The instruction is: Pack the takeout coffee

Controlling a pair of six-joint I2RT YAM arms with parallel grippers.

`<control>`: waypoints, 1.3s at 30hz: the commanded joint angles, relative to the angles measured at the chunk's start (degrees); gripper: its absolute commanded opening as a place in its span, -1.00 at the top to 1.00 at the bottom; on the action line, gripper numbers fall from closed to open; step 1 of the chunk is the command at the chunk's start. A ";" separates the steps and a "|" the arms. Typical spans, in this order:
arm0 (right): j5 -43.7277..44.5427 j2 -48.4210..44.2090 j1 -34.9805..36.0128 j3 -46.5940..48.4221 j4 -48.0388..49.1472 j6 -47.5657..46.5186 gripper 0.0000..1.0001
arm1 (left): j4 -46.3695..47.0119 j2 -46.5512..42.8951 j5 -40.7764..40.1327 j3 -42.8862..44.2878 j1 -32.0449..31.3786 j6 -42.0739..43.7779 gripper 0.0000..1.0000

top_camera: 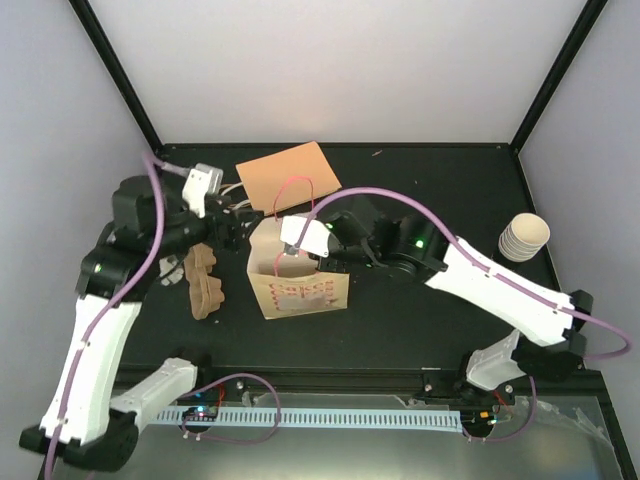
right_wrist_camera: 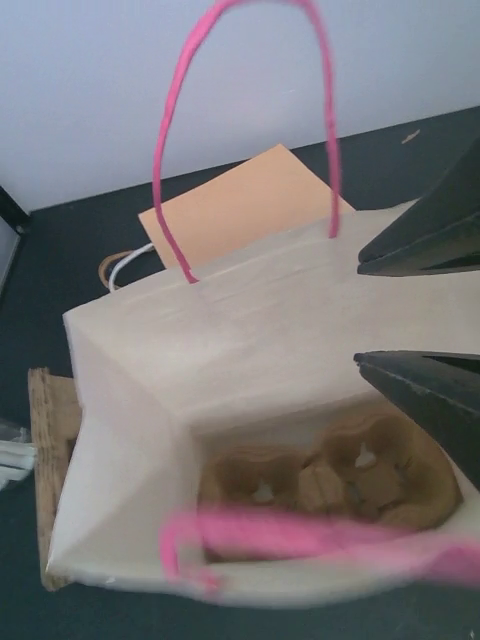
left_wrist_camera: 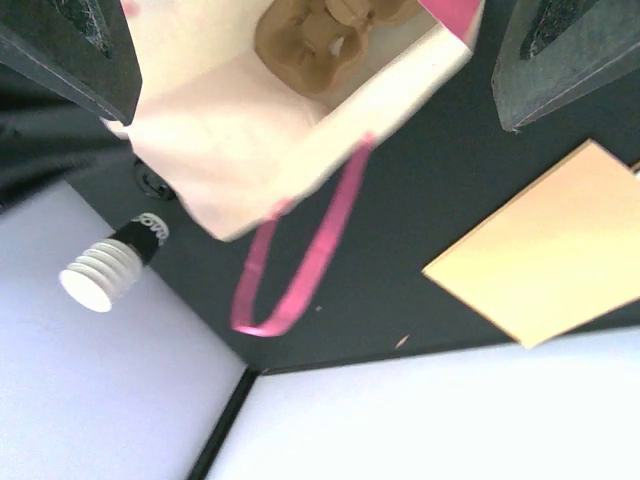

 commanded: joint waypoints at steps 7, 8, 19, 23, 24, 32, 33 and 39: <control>-10.92 -7.86 -5.31 -3.97 3.13 3.89 0.08 | 9.94 -10.30 5.65 -10.60 -0.13 7.13 -0.96; -12.41 -7.98 -6.61 -4.14 3.98 4.20 0.05 | 10.88 -10.24 3.95 -11.34 -0.11 6.30 -0.95; -24.05 0.95 -15.74 0.25 5.58 4.59 -0.08 | 6.53 -7.26 -1.82 -7.80 -0.11 1.50 -0.91; -26.38 5.67 -17.58 3.03 4.95 4.28 -0.03 | 5.12 -9.27 -3.31 -8.35 -0.10 2.00 -0.93; -26.77 6.51 -17.90 3.56 5.32 4.26 -0.02 | 5.04 -9.56 -3.67 -8.57 -0.11 1.89 -0.94; -28.06 13.15 -19.24 8.78 3.61 1.91 0.23 | 3.15 -10.55 -3.88 -9.09 -0.11 2.18 -0.94; -28.26 13.60 -19.43 9.20 3.30 1.67 0.25 | 2.75 -10.58 -4.01 -8.89 -0.11 2.42 -0.95; -28.58 12.06 -21.79 8.10 4.22 2.43 0.24 | 2.00 -10.18 -4.83 -7.86 -0.11 2.75 -0.95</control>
